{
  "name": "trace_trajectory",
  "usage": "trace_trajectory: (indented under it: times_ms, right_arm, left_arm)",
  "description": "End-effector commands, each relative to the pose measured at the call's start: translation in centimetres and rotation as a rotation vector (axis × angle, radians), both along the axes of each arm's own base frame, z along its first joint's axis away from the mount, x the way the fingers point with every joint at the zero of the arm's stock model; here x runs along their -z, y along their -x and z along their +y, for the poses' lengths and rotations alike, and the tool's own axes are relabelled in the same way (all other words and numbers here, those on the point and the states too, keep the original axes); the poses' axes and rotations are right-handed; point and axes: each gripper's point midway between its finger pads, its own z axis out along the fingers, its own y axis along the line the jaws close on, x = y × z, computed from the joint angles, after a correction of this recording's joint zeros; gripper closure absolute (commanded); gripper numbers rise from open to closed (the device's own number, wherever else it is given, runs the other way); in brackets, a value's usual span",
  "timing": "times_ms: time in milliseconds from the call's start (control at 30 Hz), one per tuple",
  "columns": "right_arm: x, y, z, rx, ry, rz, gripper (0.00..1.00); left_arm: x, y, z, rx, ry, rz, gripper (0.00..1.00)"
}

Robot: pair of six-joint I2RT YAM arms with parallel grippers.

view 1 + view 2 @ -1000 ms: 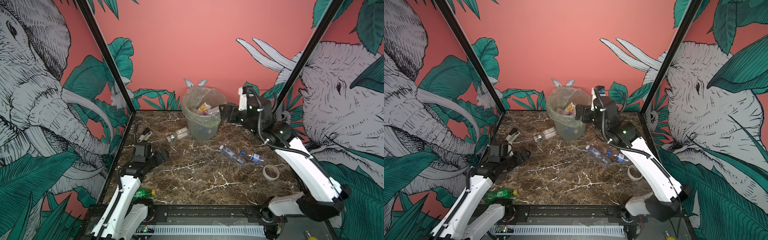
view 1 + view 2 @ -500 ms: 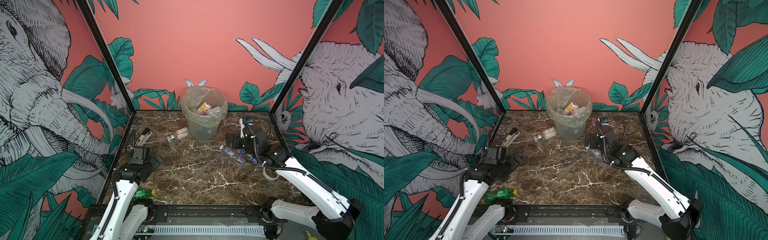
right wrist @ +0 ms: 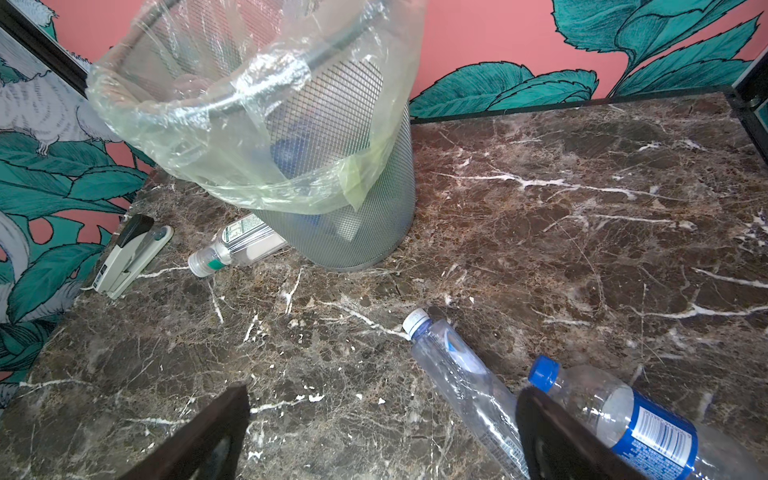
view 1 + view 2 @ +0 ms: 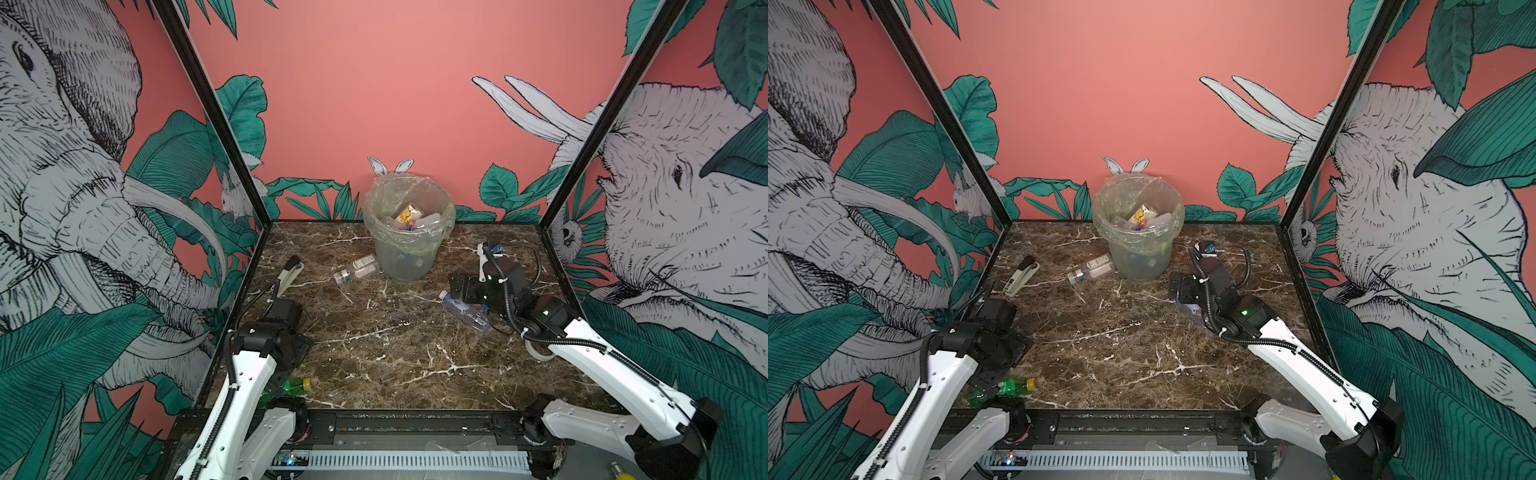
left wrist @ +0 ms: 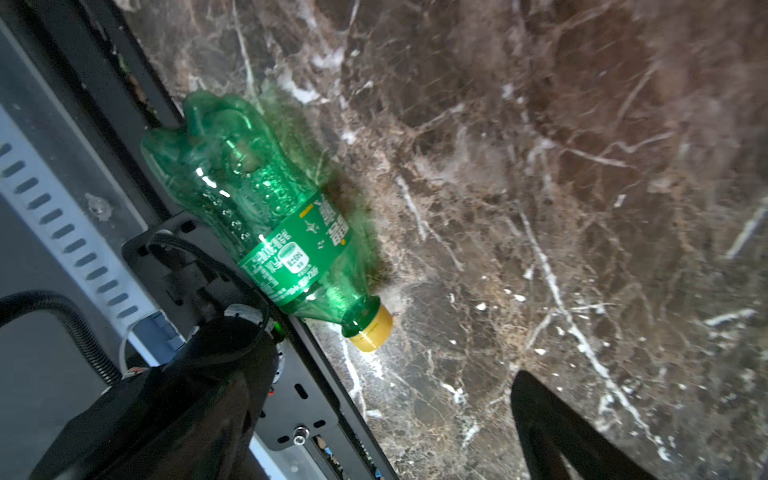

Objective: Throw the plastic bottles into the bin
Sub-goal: 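Draw the right gripper back while the left gripper grasps the green yellow-capped bottle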

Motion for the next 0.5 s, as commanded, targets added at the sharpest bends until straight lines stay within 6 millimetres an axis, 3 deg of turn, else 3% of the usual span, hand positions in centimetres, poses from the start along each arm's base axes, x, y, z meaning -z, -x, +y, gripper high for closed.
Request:
trace_trajectory:
  times_ms: [0,467]
  right_arm:
    - [-0.9,-0.2,-0.2,0.015,-0.034,-0.035,0.01]
    - [0.6,-0.3,-0.1,0.008,-0.037,0.011,0.00]
  left_arm:
    - [1.2,2.5,0.6,-0.093,-0.019,0.087,0.01]
    - [5.7,5.3,0.9,-0.320,-0.021,0.120,0.01]
